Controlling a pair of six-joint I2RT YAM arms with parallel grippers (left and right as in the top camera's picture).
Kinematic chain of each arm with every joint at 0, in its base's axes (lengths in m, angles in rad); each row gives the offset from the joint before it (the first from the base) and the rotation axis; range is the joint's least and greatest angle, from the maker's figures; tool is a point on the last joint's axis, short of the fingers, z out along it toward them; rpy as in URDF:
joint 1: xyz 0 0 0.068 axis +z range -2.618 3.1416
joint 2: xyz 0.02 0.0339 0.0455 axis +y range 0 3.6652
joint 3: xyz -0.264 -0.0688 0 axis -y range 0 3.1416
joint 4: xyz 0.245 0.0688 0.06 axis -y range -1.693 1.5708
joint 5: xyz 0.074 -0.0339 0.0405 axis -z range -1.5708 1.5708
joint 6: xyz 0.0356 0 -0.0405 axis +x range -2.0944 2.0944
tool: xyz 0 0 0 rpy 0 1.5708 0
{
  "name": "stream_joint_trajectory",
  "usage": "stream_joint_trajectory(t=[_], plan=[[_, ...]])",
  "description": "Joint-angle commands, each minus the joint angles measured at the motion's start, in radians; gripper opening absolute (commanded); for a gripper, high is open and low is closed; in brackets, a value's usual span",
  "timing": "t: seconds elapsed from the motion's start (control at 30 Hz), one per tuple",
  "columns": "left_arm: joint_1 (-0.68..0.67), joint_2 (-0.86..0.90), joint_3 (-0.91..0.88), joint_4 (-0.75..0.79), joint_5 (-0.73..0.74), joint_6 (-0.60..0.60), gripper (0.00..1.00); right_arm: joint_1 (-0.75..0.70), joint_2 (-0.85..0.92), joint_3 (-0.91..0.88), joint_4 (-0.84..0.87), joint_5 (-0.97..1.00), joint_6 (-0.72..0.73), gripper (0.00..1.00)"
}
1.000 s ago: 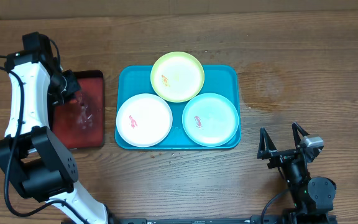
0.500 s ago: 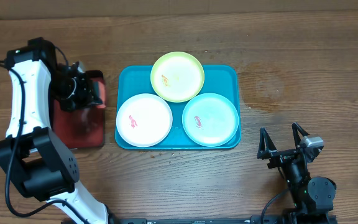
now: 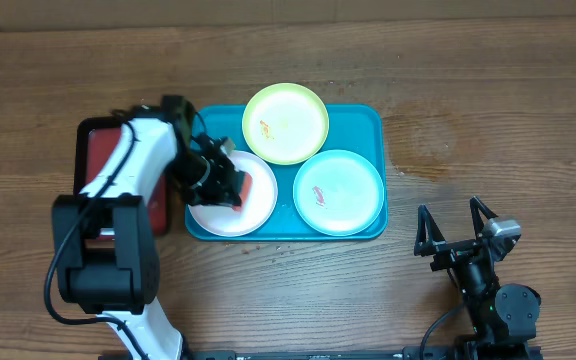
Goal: Clean dirty plates on tray and stack at the side
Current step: 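Carry the sponge with the left gripper onto the white plate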
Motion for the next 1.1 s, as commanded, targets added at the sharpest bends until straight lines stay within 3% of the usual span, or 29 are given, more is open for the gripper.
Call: stream_joint_trajectory(t=[0.0, 0.13, 0.2, 0.37, 0.43, 0.6, 0.63, 0.67, 0.8, 0.97, 1.07], plan=[[-0.042, -0.024, -0.033, 0.060, -0.030, -0.083, 0.04, 0.005, -0.011, -0.010, 0.004, 0.010, -0.003, 1.00], [-0.074, -0.024, -0.033, 0.077, -0.181, -0.180, 0.07, 0.005, -0.011, -0.010, 0.004, 0.010, -0.003, 1.00], [-0.076, -0.024, -0.033, 0.077, -0.200, -0.183, 0.29, 0.005, -0.011, -0.010, 0.004, 0.010, -0.003, 1.00], [-0.062, -0.024, 0.058, 0.014, -0.126, -0.172, 0.54, 0.005, -0.011, -0.010, 0.004, 0.010, -0.003, 1.00], [-0.055, -0.024, 0.142, -0.045, -0.094, -0.156, 0.59, 0.005, -0.011, -0.010, 0.004, 0.010, -0.003, 1.00], [-0.033, -0.048, 0.386, -0.180, -0.097, -0.144, 0.62, 0.005, -0.011, -0.010, 0.004, 0.010, -0.003, 1.00], [-0.029, -0.059, 0.425, -0.184, -0.097, -0.146, 0.73, 0.005, -0.011, -0.010, 0.004, 0.010, -0.003, 1.00], [-0.028, -0.071, 0.454, -0.181, -0.097, -0.150, 0.99, 0.005, -0.011, -0.010, 0.004, 0.010, -0.003, 1.00], [-0.032, -0.108, 0.480, -0.142, -0.102, -0.148, 1.00, 0.005, -0.011, -0.010, 0.004, 0.010, -0.003, 1.00], [-0.038, -0.100, 0.464, -0.200, -0.105, -0.090, 1.00, 0.006, -0.011, -0.010, 0.039, -0.015, 0.016, 1.00], [-0.037, -0.094, 0.442, -0.214, -0.106, -0.045, 1.00, 0.006, -0.011, -0.010, 0.076, -0.284, 0.233, 1.00]])
